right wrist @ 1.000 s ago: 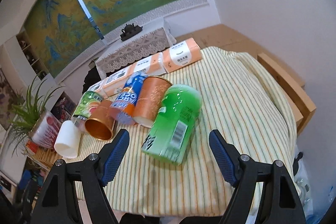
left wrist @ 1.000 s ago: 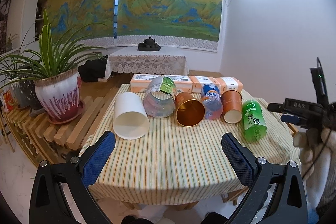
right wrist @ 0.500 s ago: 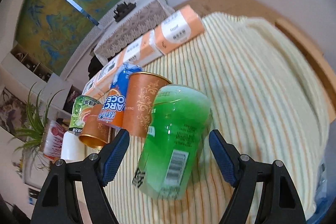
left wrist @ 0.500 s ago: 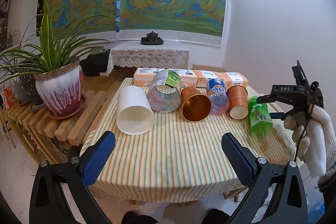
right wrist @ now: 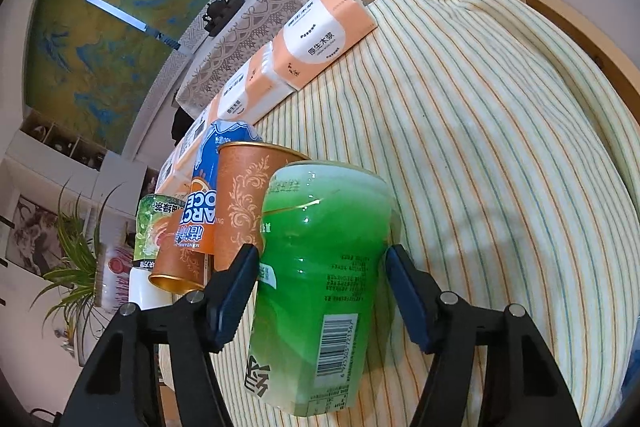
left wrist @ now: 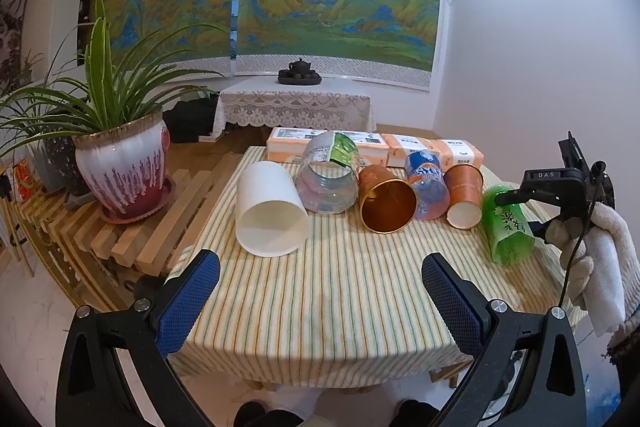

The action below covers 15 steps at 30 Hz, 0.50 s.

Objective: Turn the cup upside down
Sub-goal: 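Lift the green cup off the table with the right gripper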

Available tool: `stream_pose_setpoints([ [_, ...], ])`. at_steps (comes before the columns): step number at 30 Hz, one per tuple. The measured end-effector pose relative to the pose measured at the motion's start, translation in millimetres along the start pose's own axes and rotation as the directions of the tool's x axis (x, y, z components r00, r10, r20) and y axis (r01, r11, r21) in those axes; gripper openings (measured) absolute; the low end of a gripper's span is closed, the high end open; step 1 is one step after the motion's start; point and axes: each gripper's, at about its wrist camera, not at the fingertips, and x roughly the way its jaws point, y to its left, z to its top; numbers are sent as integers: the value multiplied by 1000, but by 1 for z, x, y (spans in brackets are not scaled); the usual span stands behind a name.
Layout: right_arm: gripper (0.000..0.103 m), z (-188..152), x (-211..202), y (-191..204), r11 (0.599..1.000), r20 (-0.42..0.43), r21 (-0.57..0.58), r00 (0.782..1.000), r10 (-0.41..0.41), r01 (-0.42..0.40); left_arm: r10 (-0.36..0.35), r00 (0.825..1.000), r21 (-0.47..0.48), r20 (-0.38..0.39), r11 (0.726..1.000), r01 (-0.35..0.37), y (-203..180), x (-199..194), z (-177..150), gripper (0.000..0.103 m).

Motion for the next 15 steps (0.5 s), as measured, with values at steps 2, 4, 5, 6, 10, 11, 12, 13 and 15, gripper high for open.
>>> stream_pose_setpoints([
  [2,59,-2,0,-2,1000,-11,25,1000,17,-17,1,1000,3,1,1000,-1,-1,0,0,102],
  [4,58,-4,-1,-6,998,-11,62,999,32,-32,-2,1000,2,0,1000,2,1,1,0,102],
  [5,58,-6,-2,-7,996,-12,78,999,41,-40,-2,1000,1,0,1000,2,1,1,0,102],
  [6,58,-7,-2,-8,995,-12,90,999,50,-49,-1,1000,0,2,1000,1,2,0,0,102],
  [10,58,-23,-10,-7,987,-5,130,995,96,-94,-4,1000,-6,3,1000,4,6,-1,-1,102],
  [11,58,-28,-13,-5,986,-3,133,995,104,-102,-4,1000,-7,2,1000,4,7,-1,-1,102],
  [12,58,-34,-15,-1,985,-3,131,994,112,-111,-4,1000,-6,3,1000,4,7,-2,-2,102],
  [13,58,-42,-18,5,985,0,123,992,123,-122,-5,1000,-8,2,1000,5,7,-1,-2,102],
  [15,58,-58,-21,20,987,0,91,991,135,-135,-12,1000,-14,-4,1000,12,11,-1,-2,102],
])
